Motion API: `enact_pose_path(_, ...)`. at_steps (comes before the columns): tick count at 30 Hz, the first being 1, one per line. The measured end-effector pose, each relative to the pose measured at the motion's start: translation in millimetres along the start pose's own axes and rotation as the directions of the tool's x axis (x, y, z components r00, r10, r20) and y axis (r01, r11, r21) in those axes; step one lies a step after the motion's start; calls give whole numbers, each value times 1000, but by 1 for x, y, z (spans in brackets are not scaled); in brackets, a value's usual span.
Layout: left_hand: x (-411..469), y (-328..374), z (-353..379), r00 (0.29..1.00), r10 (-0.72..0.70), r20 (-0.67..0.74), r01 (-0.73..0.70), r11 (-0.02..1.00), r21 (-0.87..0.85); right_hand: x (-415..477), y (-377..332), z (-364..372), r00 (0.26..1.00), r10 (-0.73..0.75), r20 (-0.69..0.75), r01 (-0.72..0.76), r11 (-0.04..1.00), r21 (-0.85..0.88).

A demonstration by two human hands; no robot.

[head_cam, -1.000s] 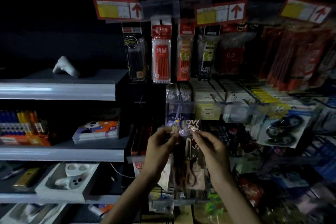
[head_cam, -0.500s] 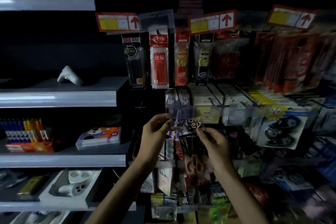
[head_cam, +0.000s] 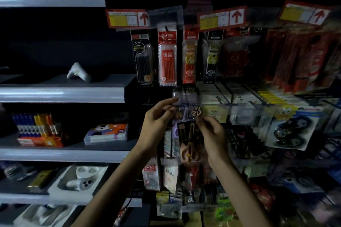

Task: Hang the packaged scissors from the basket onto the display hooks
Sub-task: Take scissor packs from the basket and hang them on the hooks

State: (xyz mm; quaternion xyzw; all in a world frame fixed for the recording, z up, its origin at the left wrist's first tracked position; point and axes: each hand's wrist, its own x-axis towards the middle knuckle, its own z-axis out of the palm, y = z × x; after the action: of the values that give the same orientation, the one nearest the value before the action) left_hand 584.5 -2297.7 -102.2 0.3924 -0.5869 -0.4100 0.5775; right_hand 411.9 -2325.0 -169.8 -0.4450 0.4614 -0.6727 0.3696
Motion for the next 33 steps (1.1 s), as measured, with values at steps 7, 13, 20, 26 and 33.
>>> enact_pose_path(7,-3,-2,-4,999,43,17,-44,998,50,10,-2,9,1000,8,-28,-8,1000,5)
enact_pose_path(13,-4,-9,-3,998,58,11,-59,998,34,20,1,18,998,14,-65,-15,1000,-10)
enact_pose_path(20,-6,-16,-1,998,63,20,-64,998,29,28,3,21,996,38,-84,-41,999,-33)
enact_pose_path(26,-8,-28,-3,993,102,60,-107,991,86,30,2,22,996,53,-74,-56,998,-39)
enact_pose_path(33,-17,-75,-12,996,66,-55,-52,973,224,29,6,19,989,125,-73,-123,992,32)
